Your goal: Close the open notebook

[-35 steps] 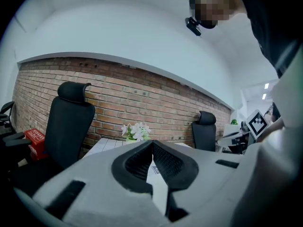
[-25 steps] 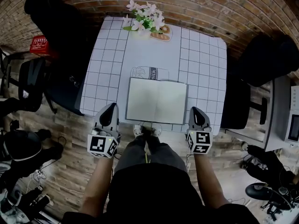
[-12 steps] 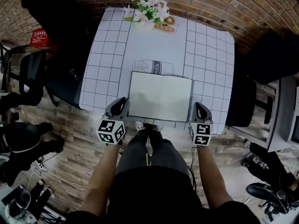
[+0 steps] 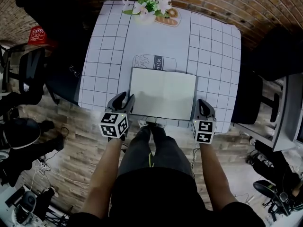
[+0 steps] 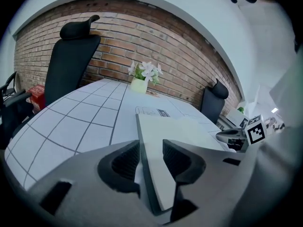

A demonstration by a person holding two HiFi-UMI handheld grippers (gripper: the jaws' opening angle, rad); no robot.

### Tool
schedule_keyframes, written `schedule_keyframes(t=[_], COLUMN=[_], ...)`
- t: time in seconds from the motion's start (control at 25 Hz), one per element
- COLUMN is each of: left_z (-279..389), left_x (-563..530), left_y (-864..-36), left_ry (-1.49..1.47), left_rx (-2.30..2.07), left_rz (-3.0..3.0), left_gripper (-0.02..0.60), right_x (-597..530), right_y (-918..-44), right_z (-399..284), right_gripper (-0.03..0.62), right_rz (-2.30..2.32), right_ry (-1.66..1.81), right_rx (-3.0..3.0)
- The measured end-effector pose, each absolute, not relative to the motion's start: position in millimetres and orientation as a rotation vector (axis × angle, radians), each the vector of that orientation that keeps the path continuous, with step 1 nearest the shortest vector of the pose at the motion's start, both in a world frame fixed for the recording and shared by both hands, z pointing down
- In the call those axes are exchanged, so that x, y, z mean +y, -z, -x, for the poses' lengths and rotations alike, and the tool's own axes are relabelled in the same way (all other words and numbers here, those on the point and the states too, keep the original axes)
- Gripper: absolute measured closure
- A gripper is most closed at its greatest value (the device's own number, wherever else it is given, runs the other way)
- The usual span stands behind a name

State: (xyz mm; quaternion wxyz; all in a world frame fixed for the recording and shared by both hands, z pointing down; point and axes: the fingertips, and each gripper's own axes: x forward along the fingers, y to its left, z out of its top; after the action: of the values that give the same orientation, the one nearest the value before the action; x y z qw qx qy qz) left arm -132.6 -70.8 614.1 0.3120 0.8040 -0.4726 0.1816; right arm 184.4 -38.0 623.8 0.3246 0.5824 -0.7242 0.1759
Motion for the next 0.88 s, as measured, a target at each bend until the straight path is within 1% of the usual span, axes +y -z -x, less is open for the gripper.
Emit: schedule_keyframes(t=[0.28,0.6,0.72,0.88], left_z=[127.3,126.4,121.5,117.2], left_x=[-68.5,-66.3,-63.9,-63.4], left_y=[-629.1,-635.5,-635.4,-634.3], left_ry=[-0.575,-0.697,-0.691,-0.661], left_rx=[-1.221,-1.252,-1.243,-1.252], left_rz=[-2.064,-2.029,-2.029,-2.023], left_gripper=[0.397,0.399,0.414,0.379], right_x=[-35.4,-37.2,-36.1,-36.4], right_y=[-633.4,-628.2,-627.6,-627.5], right_z=[-190.1,-178.6,-177.2,-176.7], right_gripper=[0.580,0.580,0.580,0.582], right_rz=[-1.530,-1.525,-1.536,-1.532], right_ry=[-0.463,-0.422,-0.403,-0.386], right_rx=[-1.862,-1.863,-1.853,-1.860])
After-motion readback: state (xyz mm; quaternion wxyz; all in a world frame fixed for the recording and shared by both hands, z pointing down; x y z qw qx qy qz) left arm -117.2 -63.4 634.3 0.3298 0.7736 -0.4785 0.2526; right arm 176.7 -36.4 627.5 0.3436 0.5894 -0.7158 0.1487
